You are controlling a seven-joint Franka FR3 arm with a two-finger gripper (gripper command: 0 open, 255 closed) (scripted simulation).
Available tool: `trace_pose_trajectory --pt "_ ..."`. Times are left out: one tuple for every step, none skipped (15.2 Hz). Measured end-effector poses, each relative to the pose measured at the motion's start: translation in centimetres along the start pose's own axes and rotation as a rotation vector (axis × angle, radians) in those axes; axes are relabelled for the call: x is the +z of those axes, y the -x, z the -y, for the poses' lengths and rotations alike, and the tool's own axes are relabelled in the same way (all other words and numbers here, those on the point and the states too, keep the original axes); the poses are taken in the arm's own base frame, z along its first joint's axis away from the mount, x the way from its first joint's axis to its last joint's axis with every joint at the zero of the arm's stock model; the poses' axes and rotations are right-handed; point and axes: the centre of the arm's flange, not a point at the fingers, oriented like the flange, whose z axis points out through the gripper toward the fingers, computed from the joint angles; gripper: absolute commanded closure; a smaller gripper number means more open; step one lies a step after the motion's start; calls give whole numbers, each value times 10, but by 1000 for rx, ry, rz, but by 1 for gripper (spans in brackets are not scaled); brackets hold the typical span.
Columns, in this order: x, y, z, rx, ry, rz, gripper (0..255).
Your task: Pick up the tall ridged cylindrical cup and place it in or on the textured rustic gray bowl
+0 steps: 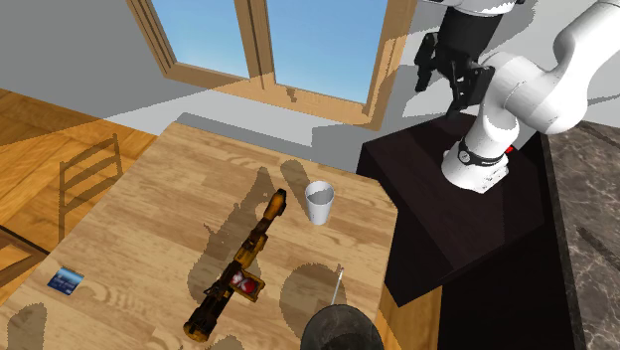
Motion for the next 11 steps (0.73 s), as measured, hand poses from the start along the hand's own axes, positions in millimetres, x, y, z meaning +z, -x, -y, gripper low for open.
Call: trace_pose_trajectory --pt "0 0 0 0 0 0 0" --pt "5 -3 -1 -2 3 2 0" --pt "13 -8 -1 -4 8 5 0" --pt "23 -15 -2 -7 13 8 0" --pt "32 -22 -2 -11 20 11 0" --pt "46 -31 -1 -14 26 15 0" --pt "56 -35 -2 -18 32 17 0" --pt "68 -41 -2 -22 38 21 0" --pt "80 -51 -1 -25 44 24 0" --pt "90 -57 -2 -29 51 27 0" --pt "103 -64 -2 -33 57 31 0"
